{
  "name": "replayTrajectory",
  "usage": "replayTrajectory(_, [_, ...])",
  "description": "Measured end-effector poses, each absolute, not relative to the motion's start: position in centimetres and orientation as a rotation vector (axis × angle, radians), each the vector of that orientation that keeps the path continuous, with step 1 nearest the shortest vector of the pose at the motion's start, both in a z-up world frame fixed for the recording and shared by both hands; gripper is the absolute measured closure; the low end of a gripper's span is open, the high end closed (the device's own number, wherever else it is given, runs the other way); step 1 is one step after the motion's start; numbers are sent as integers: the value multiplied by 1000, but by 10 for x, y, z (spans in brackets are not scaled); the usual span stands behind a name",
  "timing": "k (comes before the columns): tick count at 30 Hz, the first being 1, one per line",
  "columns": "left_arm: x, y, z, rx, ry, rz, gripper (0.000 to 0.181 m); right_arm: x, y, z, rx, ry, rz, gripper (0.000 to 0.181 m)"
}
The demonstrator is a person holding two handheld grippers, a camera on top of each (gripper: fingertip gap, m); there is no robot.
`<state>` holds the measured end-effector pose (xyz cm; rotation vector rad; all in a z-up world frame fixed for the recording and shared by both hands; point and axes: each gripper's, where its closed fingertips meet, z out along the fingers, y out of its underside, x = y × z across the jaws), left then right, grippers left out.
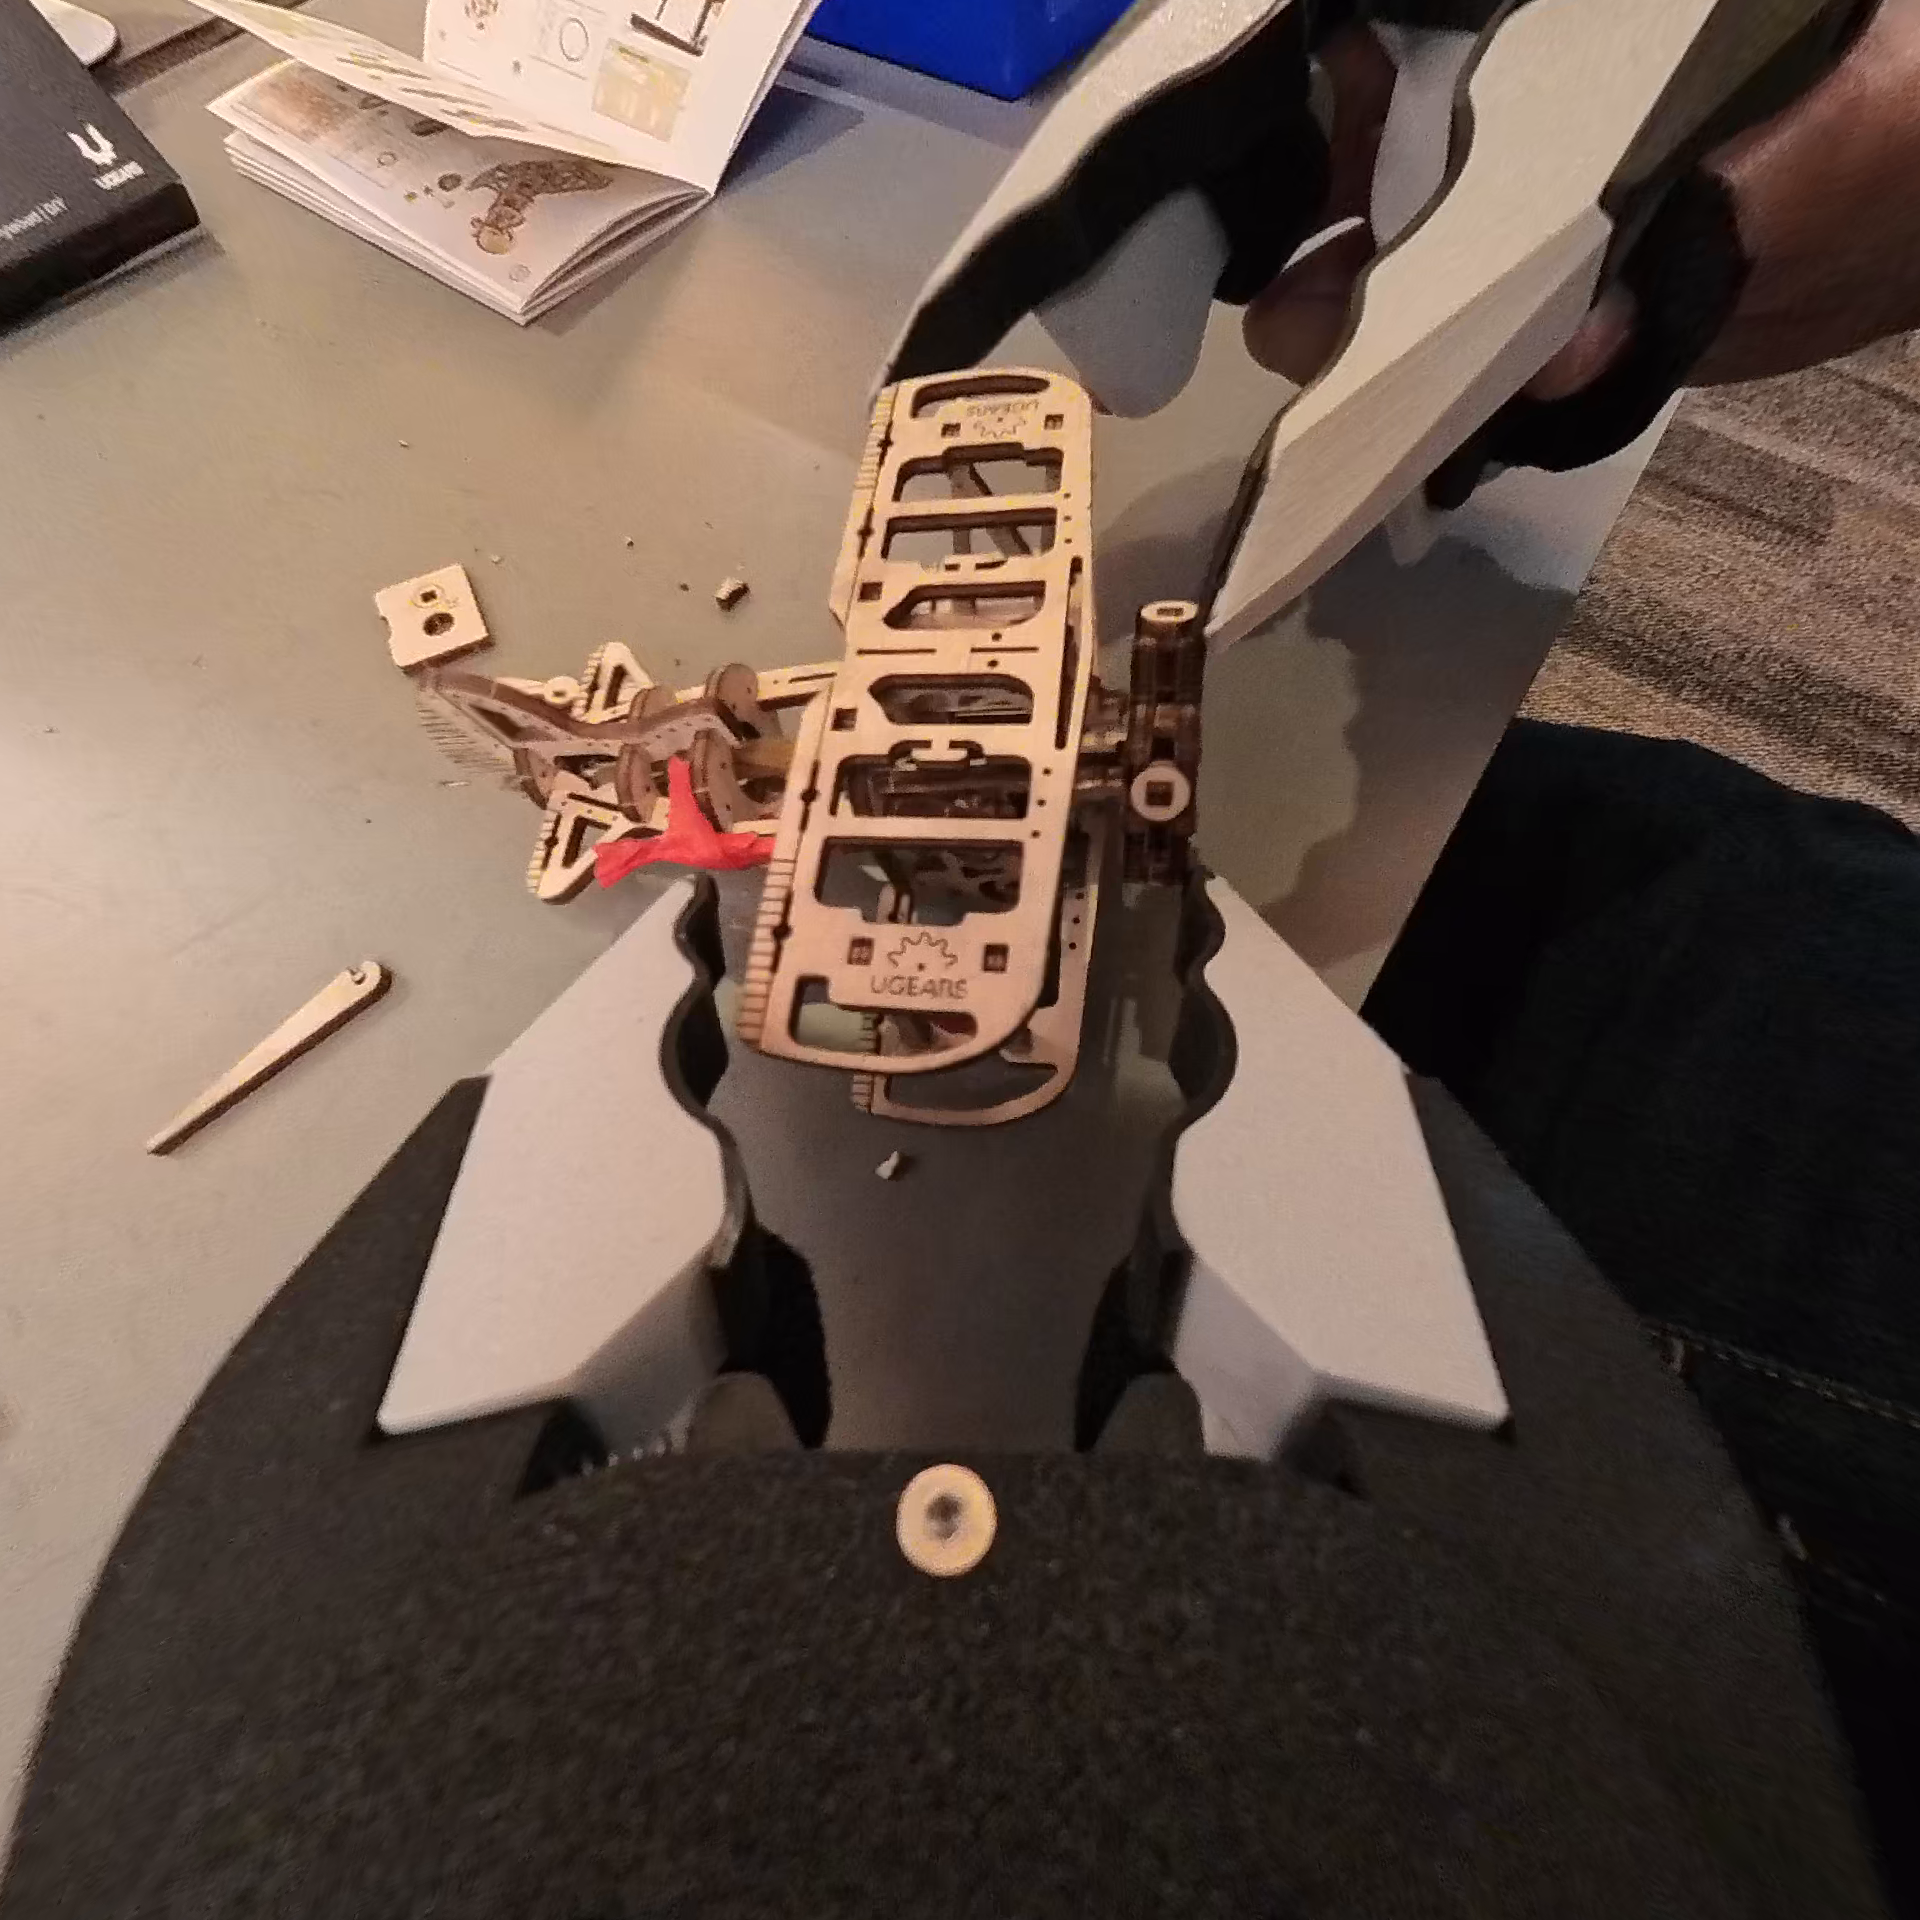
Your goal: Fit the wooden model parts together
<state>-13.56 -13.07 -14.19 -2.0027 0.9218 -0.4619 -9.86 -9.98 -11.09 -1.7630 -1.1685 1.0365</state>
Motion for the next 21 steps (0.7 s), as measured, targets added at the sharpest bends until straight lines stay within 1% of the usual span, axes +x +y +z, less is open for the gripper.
replayTrajectory(3, [-133, -131, -139, -1998, 908, -482, 93, -93, -98, -115, -1785, -1177, 1014, 89])
replayTrajectory(12, [-130, -130, -135, -1995, 893, -506, 91, -97, -103, -115, -1762, -1209, 1032, 89])
replayTrajectory(21, [-130, -126, -134, -2006, 863, -547, 95, -98, -95, -118, -1791, -1185, 1074, 90])
